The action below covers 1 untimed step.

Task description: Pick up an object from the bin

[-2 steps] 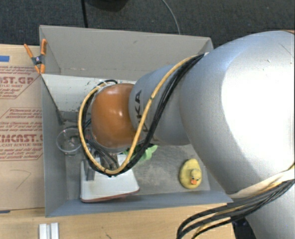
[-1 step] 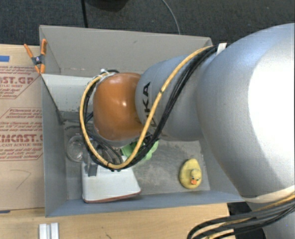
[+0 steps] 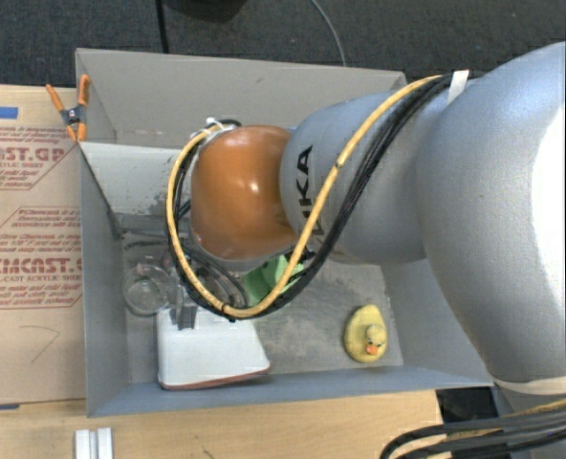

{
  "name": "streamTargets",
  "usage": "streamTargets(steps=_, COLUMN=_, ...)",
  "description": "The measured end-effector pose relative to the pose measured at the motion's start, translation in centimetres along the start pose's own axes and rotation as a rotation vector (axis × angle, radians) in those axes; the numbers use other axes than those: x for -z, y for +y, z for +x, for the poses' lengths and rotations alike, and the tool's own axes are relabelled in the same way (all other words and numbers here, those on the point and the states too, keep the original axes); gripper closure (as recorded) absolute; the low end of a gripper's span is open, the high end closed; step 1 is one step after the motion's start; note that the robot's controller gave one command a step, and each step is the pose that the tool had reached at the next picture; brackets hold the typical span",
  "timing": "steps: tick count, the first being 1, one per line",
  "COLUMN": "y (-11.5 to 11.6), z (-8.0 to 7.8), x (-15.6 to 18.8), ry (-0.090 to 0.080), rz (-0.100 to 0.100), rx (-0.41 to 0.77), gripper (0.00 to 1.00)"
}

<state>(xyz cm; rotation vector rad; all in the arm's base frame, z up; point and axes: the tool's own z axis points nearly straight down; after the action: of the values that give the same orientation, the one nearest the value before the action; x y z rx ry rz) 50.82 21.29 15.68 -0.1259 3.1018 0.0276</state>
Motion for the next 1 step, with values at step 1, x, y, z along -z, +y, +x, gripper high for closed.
streamTargets(steps=1, y=1.95, z=-0.63, x=-3.95, ry=0.009, rz=0.003, rx=0.050, gripper=1.00)
